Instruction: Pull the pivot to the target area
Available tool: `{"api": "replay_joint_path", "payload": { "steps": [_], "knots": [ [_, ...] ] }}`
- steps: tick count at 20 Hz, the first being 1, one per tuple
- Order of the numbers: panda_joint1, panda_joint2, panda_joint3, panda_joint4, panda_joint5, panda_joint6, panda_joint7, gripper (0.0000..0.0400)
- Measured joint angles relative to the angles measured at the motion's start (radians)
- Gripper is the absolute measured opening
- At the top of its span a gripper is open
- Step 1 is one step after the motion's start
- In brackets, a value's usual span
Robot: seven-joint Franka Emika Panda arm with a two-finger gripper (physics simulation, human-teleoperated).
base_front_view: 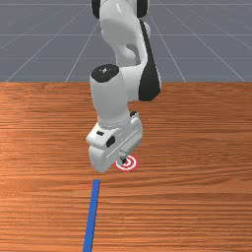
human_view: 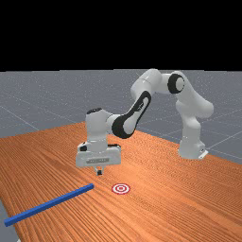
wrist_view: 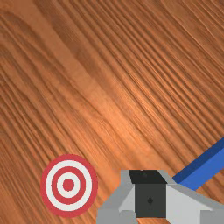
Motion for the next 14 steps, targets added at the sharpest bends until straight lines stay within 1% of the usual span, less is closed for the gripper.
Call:
{"api": "replay_joint_path", "payload": {
  "steps": [1,2,3,4,5,6,7,8,9,10,11,13,14],
  "knots": [
    [-0.003,0.004,0.008,0.007,-0.008,-0.010,-0.038,0.0000],
    [-0.002,-0.001,0.008,-0.001,-0.007,-0.005,-0.034,0.0157],
    [0.073,-0.013,-0.081,-0.022,-0.076,0.021,0.151,0.0253],
    [0.106,-0.011,-0.118,-0.016,-0.124,0.010,0.194,0.0311],
    [0.122,-0.014,-0.135,-0.014,-0.149,-0.002,0.214,0.0346],
    [0.115,-0.020,-0.127,-0.018,-0.139,0.006,0.202,0.0367],
    [0.138,-0.019,-0.153,-0.011,-0.177,-0.015,0.232,0.0381],
    [0.103,-0.035,-0.112,-0.022,-0.123,-0.002,0.187,0.0388],
    [0.065,-0.031,-0.069,-0.010,-0.029,0.001,0.203,0.0393],
    [0.027,0.012,-0.015,0.072,-0.071,-0.057,-0.066,0.0398],
    [0.027,0.053,-0.011,0.148,-0.077,-0.093,-0.095,0.0400],
    [0.032,0.154,-0.008,0.332,-0.085,-0.178,-0.134,0.0400],
    [0.051,0.136,-0.042,0.292,-0.054,-0.141,0.071,0.0399]
  ]
}}
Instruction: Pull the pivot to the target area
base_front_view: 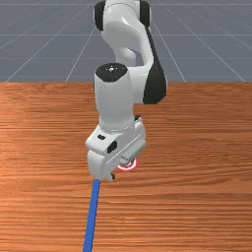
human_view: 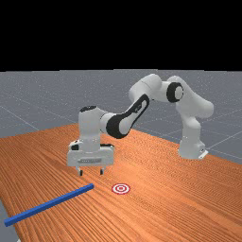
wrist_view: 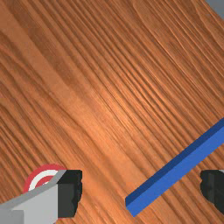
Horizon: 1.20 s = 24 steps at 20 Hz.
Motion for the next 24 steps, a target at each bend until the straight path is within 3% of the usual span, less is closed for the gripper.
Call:
{"api": "replay_joint_path", "payload": {
  "steps": [1,2,7,8,9,10,11,14,17,19,21,22,24],
  "knots": [
    [-0.011,0.134,0.024,0.246,0.021,-0.114,-0.028,0.0400],
    [-0.002,0.173,0.013,0.318,0.007,-0.145,-0.017,0.0400],
    [-0.004,0.213,0.015,0.318,0.012,-0.103,-0.018,0.0400],
    [0.002,0.188,0.005,0.254,0.001,-0.043,-0.012,0.0400],
    [-0.004,0.223,0.016,0.316,0.012,-0.090,-0.019,0.0400],
    [0.001,0.197,0.006,0.248,0.002,-0.023,-0.014,0.0400],
    [0.006,0.227,-0.002,0.302,0.005,-0.066,0.027,0.0400],
    [-0.005,0.230,-0.009,0.299,0.013,-0.063,0.057,0.0400],
    [-0.024,0.266,0.004,0.368,0.000,-0.113,-0.048,0.0400],
    [-0.040,0.275,0.029,0.379,0.034,-0.119,-0.045,0.0400],
    [-0.030,0.217,0.007,0.252,0.012,-0.003,-0.033,0.0400],
    [-0.016,0.264,-0.013,0.347,-0.008,-0.082,-0.011,0.0400],
    [-0.001,0.284,-0.035,0.357,-0.031,-0.068,0.008,0.0400]
  ]
}}
